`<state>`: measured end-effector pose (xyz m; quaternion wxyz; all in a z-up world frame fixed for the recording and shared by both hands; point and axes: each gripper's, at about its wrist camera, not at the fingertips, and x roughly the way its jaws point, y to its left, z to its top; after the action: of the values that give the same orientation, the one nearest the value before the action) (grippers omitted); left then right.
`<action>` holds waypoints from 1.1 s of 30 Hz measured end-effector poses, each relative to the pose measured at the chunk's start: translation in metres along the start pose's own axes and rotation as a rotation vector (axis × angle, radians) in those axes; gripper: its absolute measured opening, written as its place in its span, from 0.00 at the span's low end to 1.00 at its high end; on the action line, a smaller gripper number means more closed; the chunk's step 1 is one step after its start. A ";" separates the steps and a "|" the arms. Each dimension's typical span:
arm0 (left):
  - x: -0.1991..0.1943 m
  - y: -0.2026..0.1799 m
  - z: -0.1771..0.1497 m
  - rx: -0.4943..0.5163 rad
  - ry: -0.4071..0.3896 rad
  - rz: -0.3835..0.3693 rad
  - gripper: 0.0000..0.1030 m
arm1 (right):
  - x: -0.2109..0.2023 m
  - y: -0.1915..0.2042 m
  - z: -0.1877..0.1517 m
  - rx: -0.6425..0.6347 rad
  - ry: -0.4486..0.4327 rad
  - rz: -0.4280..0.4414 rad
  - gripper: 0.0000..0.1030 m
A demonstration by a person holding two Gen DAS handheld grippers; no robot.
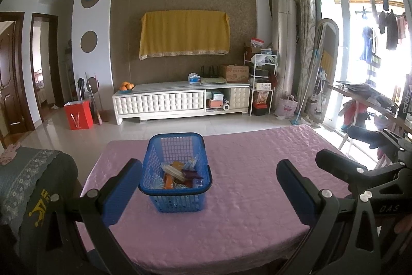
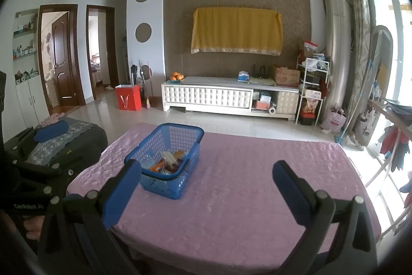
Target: Organize snacks
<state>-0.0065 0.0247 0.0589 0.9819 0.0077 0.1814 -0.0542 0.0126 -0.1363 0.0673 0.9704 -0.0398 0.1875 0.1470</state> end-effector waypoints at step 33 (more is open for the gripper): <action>-0.003 0.002 -0.006 0.005 0.004 -0.005 1.00 | -0.003 -0.002 0.000 -0.004 0.000 -0.001 1.00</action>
<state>-0.0117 0.0268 0.0546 0.9814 0.0100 0.1832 -0.0572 0.0108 -0.1385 0.0684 0.9704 -0.0418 0.1873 0.1467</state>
